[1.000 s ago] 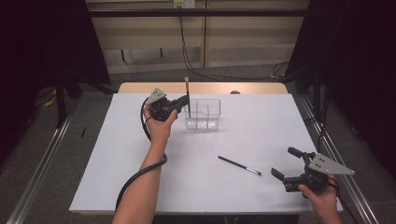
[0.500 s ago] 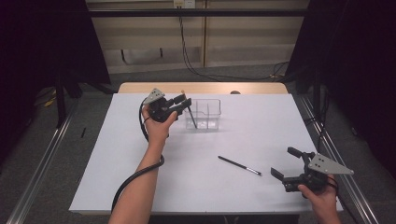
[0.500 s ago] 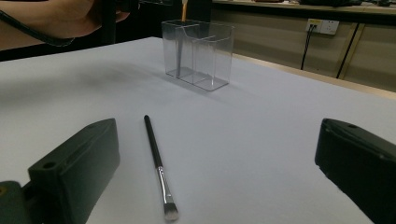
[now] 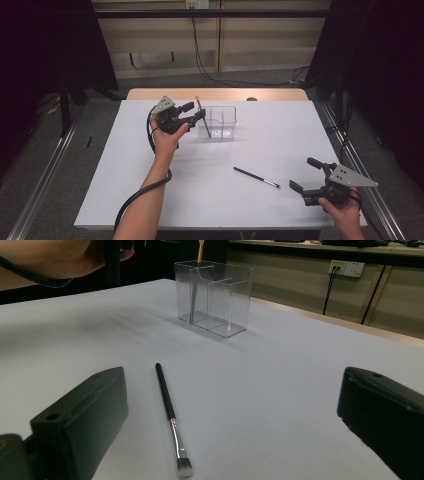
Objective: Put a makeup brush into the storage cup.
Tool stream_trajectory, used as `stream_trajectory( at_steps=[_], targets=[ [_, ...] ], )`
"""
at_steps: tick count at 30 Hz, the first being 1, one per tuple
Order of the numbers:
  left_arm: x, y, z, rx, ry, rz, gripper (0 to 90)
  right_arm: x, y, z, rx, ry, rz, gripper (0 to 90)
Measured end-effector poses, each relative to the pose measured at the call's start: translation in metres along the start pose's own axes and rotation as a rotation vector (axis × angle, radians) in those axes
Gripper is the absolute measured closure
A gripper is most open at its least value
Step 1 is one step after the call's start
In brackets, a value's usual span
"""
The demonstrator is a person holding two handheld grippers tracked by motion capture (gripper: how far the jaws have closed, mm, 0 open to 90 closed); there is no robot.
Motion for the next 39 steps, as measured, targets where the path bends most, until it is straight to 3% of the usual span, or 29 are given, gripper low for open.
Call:
stream_trajectory(
  at_steps=[10,26,39],
  targets=[
    [0.004,-0.005,0.006,-0.039,-0.009,-0.028,21.9,-0.001,0.000,-0.001,-0.001,0.001,0.001,0.0],
    [0.010,-0.004,0.014,-0.009,-0.050,-0.025,5.0,-0.002,0.001,-0.001,-0.002,0.005,0.005,0.0],
    [0.013,-0.004,0.026,-0.011,-0.072,-0.030,0.4,-0.004,0.002,-0.003,-0.002,0.009,0.006,0.0]
  ],
)
Point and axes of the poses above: each handheld gripper's, and its own axes: z roughly backward along the jaws, y roughly out of its top, x roughly to its right, the point moved 4 cm from there along -z, roughly forward along the jaws, and after that the axes turned 13 degrees about z, right-handed, at the moved point
